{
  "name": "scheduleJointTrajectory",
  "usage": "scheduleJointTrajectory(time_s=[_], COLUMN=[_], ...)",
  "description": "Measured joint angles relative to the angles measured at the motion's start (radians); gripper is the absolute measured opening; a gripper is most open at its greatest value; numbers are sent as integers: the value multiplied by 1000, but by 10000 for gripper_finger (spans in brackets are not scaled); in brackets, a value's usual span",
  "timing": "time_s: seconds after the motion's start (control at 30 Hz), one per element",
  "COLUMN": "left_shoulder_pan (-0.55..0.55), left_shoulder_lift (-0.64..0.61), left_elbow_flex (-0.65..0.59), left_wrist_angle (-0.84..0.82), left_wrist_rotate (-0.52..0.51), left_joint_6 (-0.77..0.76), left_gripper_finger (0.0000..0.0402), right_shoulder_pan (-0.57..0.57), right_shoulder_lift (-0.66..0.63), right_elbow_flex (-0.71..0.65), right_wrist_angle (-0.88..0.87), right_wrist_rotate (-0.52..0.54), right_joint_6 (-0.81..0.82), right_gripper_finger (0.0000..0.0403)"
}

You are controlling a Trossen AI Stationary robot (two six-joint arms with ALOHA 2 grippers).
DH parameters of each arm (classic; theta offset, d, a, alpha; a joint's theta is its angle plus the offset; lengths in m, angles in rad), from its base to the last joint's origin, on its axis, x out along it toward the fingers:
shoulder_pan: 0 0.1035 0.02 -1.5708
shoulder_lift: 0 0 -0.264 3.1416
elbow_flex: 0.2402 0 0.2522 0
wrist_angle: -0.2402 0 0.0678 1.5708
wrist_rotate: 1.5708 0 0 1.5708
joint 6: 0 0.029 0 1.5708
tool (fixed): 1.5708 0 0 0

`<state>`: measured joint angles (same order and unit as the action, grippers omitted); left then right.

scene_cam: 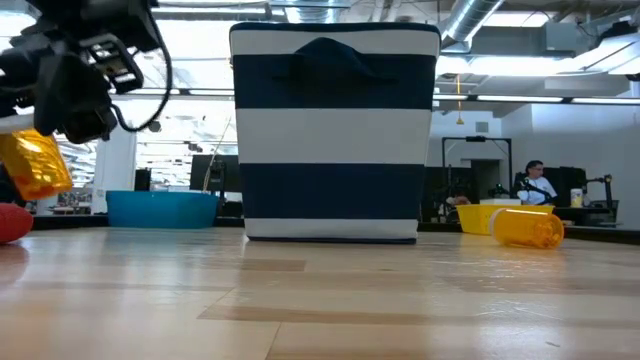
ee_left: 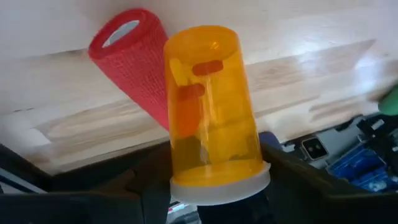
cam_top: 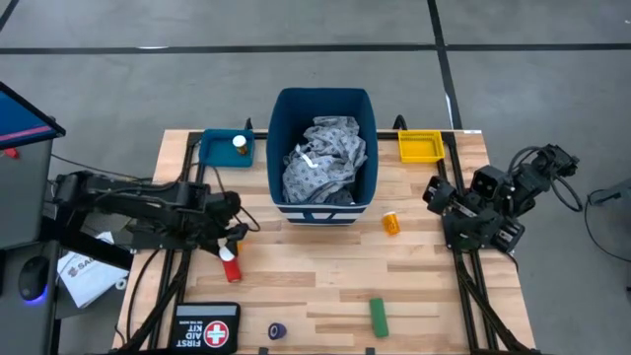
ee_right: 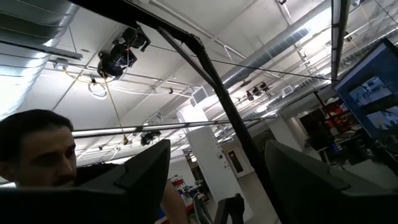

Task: Pick & place medical supplies in basket/bin
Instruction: Put the left orange pill bottle into the blue bin

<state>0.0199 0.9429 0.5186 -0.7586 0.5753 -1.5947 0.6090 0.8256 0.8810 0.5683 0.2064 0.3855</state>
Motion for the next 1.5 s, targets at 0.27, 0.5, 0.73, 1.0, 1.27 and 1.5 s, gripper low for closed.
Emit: scheduleJointTrajectory(time_s=[0.27,0.5,0.73,1.0,1.27,1.5], left_shoulder_pan=[53,39,26,28,33,-118], left_shoulder_lift=[194,279,288,314,228,5], left_elbow_flex=[0,0,0,0,2,32], left_wrist_angle=[169,218,215,231,253,276], left_wrist_rotate=[103,169,192,188,200,213], left_joint_6=[27,27,18,72,123,102], left_gripper_finger=[208,204,213,258,285,287], right_shoulder_pan=[0,30,46,46,45,45], right_shoulder_lift=[-1,-3,-3,-4,-16,-17], right_elbow_flex=[0,0,0,0,0,0], right_wrist_angle=[-4,-8,-14,-15,-14,-7], right_wrist_rotate=[-53,-54,-54,-54,-53,-51], right_joint_6=[4,6,-3,-3,2,8], right_gripper_finger=[260,260,260,260,260,260])
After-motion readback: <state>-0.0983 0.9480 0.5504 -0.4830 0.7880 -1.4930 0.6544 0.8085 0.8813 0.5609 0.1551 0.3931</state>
